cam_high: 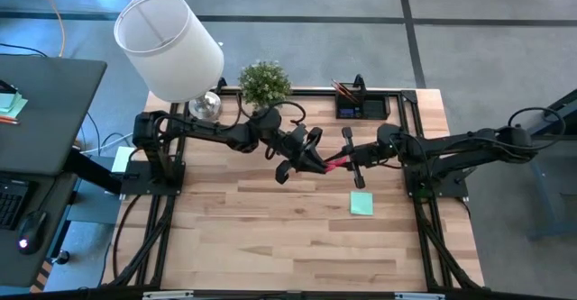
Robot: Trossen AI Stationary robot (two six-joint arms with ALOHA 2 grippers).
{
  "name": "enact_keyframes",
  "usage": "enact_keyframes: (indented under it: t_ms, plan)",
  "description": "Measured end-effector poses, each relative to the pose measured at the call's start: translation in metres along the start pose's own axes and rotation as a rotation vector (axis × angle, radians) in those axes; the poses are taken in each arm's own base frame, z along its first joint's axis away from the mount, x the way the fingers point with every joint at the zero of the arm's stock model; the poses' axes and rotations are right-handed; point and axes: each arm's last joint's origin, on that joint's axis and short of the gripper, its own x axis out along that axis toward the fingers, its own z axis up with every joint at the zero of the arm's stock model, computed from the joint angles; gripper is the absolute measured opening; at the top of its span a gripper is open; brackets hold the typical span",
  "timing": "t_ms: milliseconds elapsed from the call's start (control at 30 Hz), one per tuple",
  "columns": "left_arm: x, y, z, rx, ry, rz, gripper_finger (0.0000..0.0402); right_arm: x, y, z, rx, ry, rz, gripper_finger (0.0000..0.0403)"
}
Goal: Pick and place office supplies into organizer
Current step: Put the red scissor in the black desk organizer
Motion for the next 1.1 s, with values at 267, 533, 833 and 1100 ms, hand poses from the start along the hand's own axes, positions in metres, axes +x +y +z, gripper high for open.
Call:
enact_keyframes:
  t_ms: [267,533,833,1100]
  plan:
    - [-0.007,0.007,-0.004,0.06,0.063,0.065,0.0199,-0.001,0.0,-0.002,0.033,0.018,0.0,0.0007]
    - [-0.047,0.013,0.019,0.156,0.19,0.271,0.0292,-0.002,-0.001,-0.005,0.063,0.087,-0.065,0.0006]
    - [-0.07,0.004,0.031,0.22,0.331,0.787,0.0293,-0.021,-0.025,-0.002,0.002,0.18,-0.453,0.0006]
    - [-0.07,-0.002,0.024,0.253,0.399,1.258,0.0237,-0.066,-0.083,-0.025,0.099,0.285,-0.859,0.001]
